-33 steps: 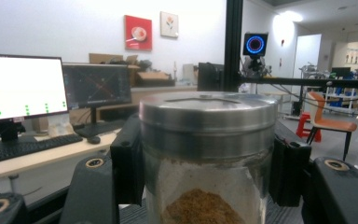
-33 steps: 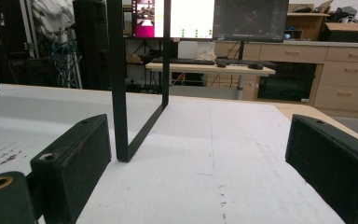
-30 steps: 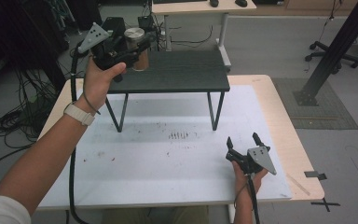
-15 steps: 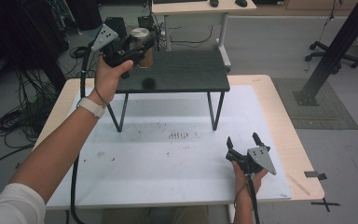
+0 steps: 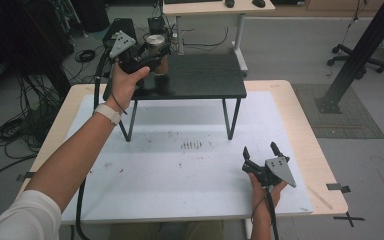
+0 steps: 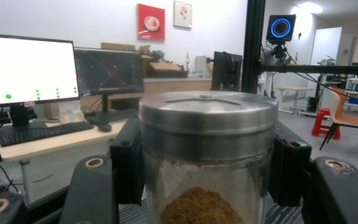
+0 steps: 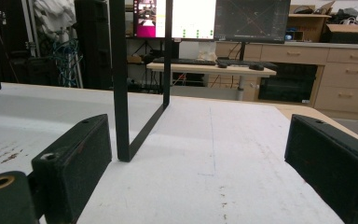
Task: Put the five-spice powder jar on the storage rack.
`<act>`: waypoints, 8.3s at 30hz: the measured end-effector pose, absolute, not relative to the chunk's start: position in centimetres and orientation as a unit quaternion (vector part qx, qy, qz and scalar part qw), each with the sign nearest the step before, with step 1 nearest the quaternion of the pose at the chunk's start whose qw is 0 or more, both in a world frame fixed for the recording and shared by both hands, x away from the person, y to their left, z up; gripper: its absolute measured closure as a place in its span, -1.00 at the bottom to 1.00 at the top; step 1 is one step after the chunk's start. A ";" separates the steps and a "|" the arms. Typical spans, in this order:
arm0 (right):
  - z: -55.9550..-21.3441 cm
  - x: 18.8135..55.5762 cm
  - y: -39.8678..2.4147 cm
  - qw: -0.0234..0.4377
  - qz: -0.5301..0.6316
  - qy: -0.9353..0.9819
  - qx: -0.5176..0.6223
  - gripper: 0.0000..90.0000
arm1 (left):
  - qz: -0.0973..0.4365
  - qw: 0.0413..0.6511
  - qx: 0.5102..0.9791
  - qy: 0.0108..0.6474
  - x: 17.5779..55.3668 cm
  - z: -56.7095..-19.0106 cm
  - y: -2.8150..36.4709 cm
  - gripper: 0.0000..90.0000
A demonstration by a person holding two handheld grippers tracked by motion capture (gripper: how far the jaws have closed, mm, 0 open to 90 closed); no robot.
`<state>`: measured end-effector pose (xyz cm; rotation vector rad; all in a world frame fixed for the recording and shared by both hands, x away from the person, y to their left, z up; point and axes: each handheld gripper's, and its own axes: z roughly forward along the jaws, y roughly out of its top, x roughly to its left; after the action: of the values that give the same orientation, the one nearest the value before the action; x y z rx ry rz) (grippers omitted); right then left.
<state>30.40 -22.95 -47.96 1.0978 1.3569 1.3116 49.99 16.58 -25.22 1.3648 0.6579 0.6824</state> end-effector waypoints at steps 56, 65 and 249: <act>-48.0 30.4 -22.9 0.464 0.532 0.553 0.442 -0.84 | 0.314 0.659 0.620 0.287 50.2 -26.3 16.3 -0.06; -48.0 30.4 -22.9 0.463 0.533 0.553 0.442 -0.84 | 0.315 0.659 0.620 0.287 50.2 -26.3 16.3 -0.06; -48.0 30.4 -22.9 0.461 0.534 0.552 0.444 -0.84 | 0.335 0.688 0.577 0.284 48.0 -24.2 17.7 -0.81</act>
<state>30.38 -22.94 -47.98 1.0921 1.3579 1.3143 47.96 17.72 -24.19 1.2922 0.6360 0.7492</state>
